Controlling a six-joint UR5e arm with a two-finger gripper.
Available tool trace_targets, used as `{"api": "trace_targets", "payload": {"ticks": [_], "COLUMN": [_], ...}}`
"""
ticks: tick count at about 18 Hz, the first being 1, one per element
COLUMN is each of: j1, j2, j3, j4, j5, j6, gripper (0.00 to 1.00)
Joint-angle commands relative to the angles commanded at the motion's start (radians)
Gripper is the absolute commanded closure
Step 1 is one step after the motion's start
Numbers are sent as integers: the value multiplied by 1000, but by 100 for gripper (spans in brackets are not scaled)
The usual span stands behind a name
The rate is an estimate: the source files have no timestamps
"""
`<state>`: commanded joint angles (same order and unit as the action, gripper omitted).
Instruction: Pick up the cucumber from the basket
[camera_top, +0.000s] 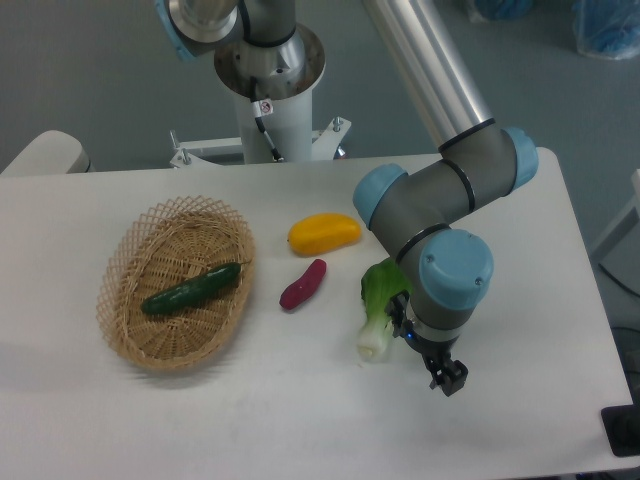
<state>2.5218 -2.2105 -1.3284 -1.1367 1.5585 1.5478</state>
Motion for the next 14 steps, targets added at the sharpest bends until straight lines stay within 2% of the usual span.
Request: {"api": "trace_targets", "payload": {"ticks": [7, 10, 12, 14], "j1": [0, -2, -3, -12], "j2": [2, 8, 12, 20], "j3": [0, -18, -34, -37], "j4": [1, 3, 30, 32], "j5": [0, -3, -6, 3], "j6": [0, -8, -17, -20], "gripper": [0, 0, 0, 0]}}
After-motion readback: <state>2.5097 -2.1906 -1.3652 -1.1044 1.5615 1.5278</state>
